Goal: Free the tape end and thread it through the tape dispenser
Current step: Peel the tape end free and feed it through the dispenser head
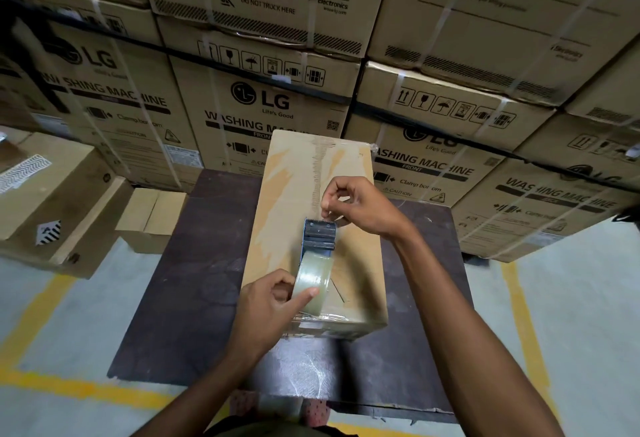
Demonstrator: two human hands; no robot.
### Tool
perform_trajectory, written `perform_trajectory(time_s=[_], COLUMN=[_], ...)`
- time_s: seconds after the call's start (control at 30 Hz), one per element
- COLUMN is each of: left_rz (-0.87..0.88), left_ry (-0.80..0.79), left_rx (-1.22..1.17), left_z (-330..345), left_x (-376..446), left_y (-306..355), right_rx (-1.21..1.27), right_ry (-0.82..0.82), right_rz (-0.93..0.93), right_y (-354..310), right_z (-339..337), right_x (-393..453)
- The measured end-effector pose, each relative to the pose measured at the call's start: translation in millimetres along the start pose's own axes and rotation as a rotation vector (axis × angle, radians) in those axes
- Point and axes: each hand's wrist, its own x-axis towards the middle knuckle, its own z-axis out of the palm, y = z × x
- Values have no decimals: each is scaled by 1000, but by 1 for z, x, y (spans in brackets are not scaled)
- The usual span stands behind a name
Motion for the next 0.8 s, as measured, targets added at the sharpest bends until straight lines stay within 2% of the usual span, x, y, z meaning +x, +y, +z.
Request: perform_trajectory(time_s=[0.13, 0.27, 0.37, 0.47, 0.8], left_rz=[12, 46, 125, 221, 157], left_ry=[147, 249, 169, 78, 16], left_rx=[42, -28, -130, -94, -129], left_z=[-9, -17, -20, -17, -10], left_x=[11, 43, 68, 87, 106], left_y=[16, 22, 32, 45, 55], right_rx=[-13, -12, -11, -12, -3], right_ry=[-12, -9, -7, -7, 28], right_rz=[-22, -23, -24, -28, -41], right_y=[1, 2, 3, 4, 6], right_z=[1, 1, 1, 0, -1], right_x=[1, 2, 2, 2, 2])
